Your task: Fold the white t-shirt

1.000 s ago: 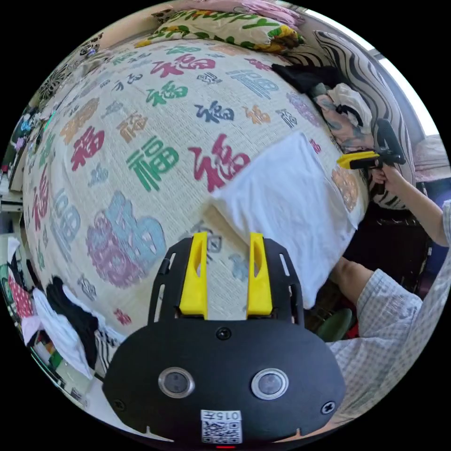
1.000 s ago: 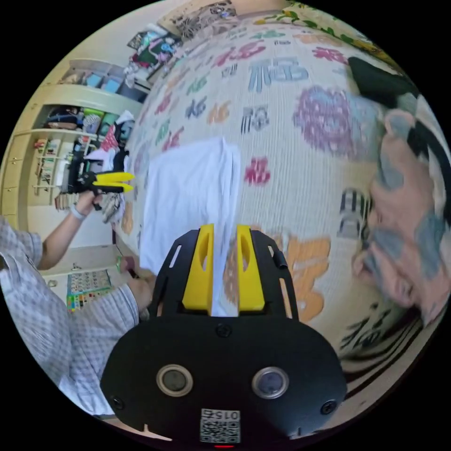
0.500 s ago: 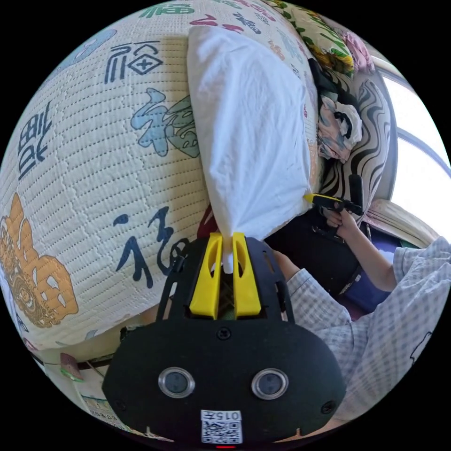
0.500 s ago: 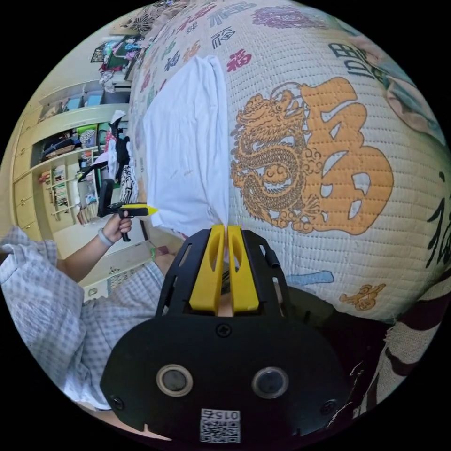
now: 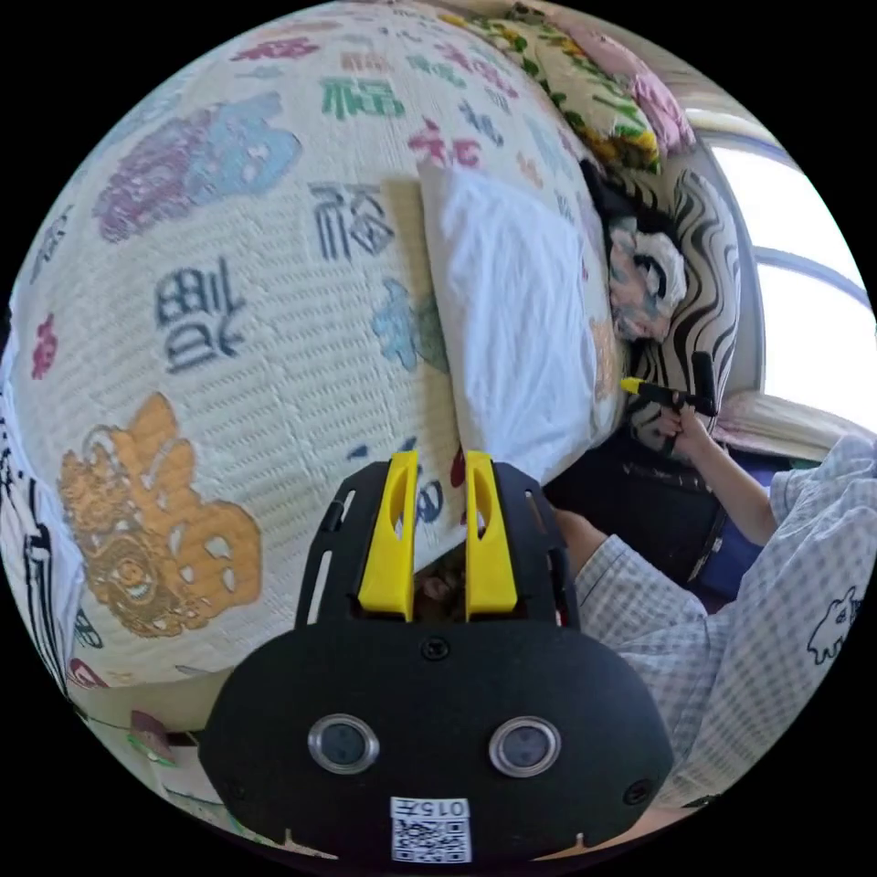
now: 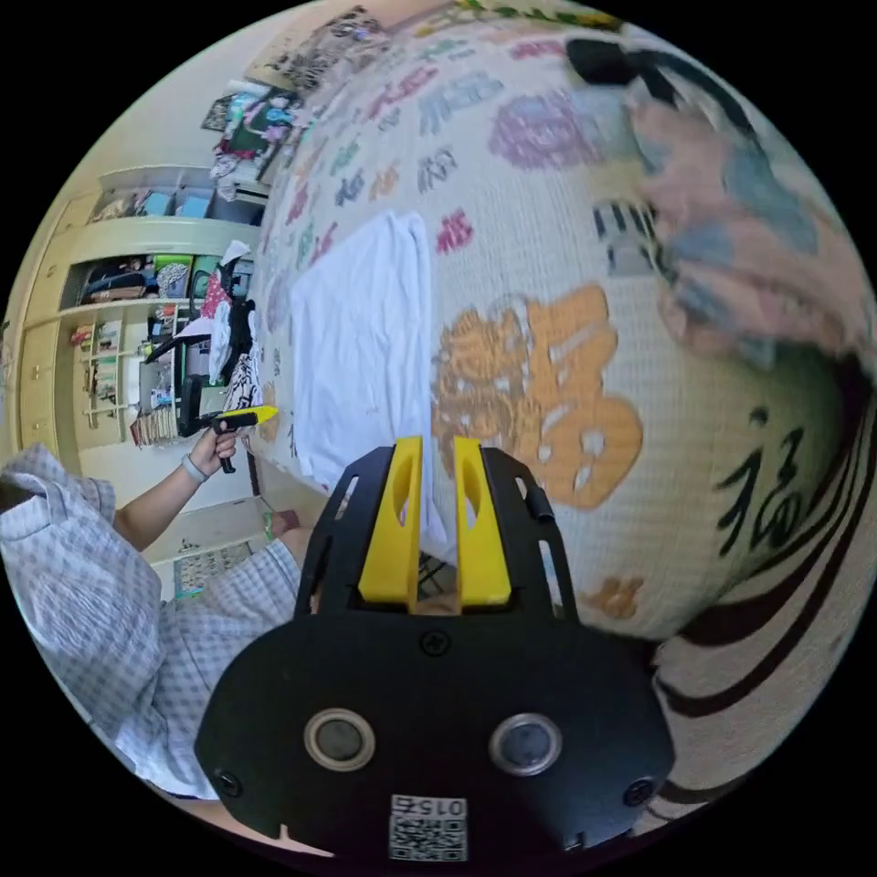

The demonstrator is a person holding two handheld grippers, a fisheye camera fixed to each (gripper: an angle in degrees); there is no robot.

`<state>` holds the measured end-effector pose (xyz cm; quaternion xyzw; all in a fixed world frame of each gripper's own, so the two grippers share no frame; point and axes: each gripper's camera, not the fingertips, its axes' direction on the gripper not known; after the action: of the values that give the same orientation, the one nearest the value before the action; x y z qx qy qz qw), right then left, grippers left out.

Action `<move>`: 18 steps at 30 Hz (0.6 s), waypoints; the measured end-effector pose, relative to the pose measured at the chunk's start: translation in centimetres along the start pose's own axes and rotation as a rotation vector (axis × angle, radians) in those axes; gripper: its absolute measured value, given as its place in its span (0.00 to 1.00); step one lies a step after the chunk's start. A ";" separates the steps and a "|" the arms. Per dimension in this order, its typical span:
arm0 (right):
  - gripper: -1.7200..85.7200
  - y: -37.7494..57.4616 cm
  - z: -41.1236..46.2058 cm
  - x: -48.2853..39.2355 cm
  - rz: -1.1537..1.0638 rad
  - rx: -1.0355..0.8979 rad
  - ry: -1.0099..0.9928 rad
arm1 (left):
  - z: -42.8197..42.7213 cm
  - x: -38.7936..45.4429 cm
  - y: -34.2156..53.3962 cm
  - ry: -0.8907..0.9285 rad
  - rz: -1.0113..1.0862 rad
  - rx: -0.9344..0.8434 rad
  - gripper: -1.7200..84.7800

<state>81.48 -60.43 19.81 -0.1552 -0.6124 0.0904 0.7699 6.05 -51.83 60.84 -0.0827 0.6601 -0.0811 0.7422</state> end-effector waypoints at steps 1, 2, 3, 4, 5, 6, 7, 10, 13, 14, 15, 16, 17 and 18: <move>0.10 -1.2 -0.7 -0.9 -0.059 0.024 0.013 | -1.6 -0.6 -1.0 -0.008 0.002 0.059 0.13; 0.10 -2.6 -1.1 -1.8 -0.118 0.030 0.035 | -2.3 -0.8 -1.6 -0.009 0.010 0.083 0.13; 0.10 -3.4 -1.2 -2.2 -0.144 0.035 0.044 | -3.4 -1.1 -3.0 -0.010 0.036 0.117 0.14; 0.11 -4.9 -1.2 -2.9 -0.186 0.055 0.047 | -4.0 -1.4 -4.7 -0.001 0.066 0.142 0.14; 0.11 -6.5 -1.2 -3.1 -0.213 0.082 0.023 | -4.2 -1.6 -5.6 0.011 0.080 0.153 0.14; 0.12 -7.3 -1.2 -3.1 -0.219 0.095 0.004 | -4.4 -2.1 -7.3 0.043 0.096 0.168 0.15; 0.12 -8.7 -1.0 -2.6 -0.221 0.114 -0.047 | -4.4 -3.0 -8.8 0.102 0.101 0.172 0.15; 0.13 -11.0 -0.4 0.4 -0.158 0.133 -0.196 | -4.0 -5.6 -11.1 0.267 0.087 0.179 0.16; 0.15 -11.9 0.3 3.0 -0.120 0.151 -0.282 | -3.1 -7.7 -11.5 0.309 0.089 0.173 0.17; 0.15 -12.3 0.8 3.6 -0.123 0.141 -0.316 | -2.8 -8.0 -11.5 0.323 0.093 0.165 0.17; 0.15 -12.5 1.1 3.7 -0.134 0.131 -0.333 | -2.6 -8.4 -11.4 0.348 0.106 0.171 0.17; 0.15 -13.0 1.9 3.6 -0.162 0.092 -0.360 | -2.5 -8.8 -11.3 0.385 0.127 0.189 0.17; 0.15 -13.4 2.5 3.3 -0.202 0.062 -0.377 | -2.5 -8.9 -11.2 0.408 0.134 0.197 0.17; 0.14 -13.6 2.8 3.1 -0.221 0.050 -0.381 | -2.2 -9.1 -11.1 0.457 0.154 0.211 0.17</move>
<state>78.76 -71.80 27.99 -0.0482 -0.7576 0.0485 0.6492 2.67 -60.59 71.95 0.0660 0.8027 -0.1095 0.5826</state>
